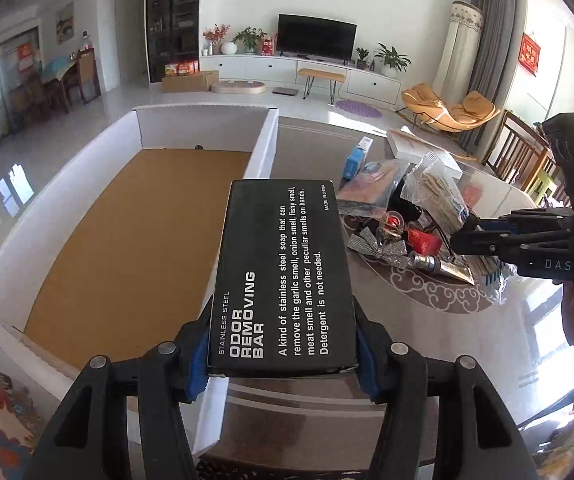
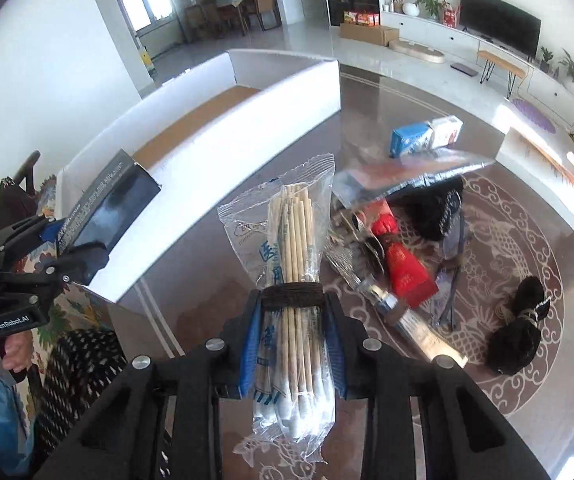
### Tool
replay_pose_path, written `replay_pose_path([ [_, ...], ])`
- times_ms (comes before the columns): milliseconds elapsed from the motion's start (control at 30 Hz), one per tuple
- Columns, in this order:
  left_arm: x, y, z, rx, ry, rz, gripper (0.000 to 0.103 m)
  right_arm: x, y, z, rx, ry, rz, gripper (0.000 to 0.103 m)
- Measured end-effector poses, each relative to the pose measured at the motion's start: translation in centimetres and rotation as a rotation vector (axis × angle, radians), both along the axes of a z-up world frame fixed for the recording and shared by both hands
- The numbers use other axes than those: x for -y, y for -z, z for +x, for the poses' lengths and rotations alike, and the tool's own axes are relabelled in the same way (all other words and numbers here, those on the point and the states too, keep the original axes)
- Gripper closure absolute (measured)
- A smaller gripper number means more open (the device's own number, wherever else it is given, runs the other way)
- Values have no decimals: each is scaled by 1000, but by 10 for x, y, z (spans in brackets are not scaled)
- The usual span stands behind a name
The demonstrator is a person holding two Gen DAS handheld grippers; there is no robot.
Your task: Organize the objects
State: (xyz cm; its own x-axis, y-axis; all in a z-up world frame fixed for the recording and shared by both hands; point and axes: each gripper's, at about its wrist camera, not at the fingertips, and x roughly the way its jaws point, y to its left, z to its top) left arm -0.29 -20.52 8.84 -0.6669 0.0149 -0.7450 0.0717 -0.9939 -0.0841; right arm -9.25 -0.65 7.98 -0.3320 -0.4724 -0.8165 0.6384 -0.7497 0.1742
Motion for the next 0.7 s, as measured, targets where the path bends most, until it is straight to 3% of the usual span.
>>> replay_pose_path([
  [167, 90, 1, -15, 57, -192, -26, 46, 111, -52, -9, -24, -85, -166, 73],
  [367, 147, 34, -31, 194, -295, -49, 44, 229, -33, -19, 19, -124, -197, 71],
  [433, 151, 40, -33, 217, -329, -82, 39, 249, -16, -21, 59, -120, -176, 56],
  [467, 150, 40, -32, 211, -343, -99, 35, 254, -7, -23, 86, -106, -163, 37],
  [500, 147, 36, -28, 192, -350, -107, 35, 253, -2, -23, 97, -88, -168, 31],
  [567, 136, 25, -19, 136, -329, -105, 35, 236, 0, -24, 85, -60, -209, 30],
  [633, 112, 13, -10, 88, -280, -103, 34, 207, -4, -21, 33, -31, -233, 23],
  [700, 75, 2, -3, 49, -178, -63, 29, 170, -6, -15, -41, 10, -231, 5],
])
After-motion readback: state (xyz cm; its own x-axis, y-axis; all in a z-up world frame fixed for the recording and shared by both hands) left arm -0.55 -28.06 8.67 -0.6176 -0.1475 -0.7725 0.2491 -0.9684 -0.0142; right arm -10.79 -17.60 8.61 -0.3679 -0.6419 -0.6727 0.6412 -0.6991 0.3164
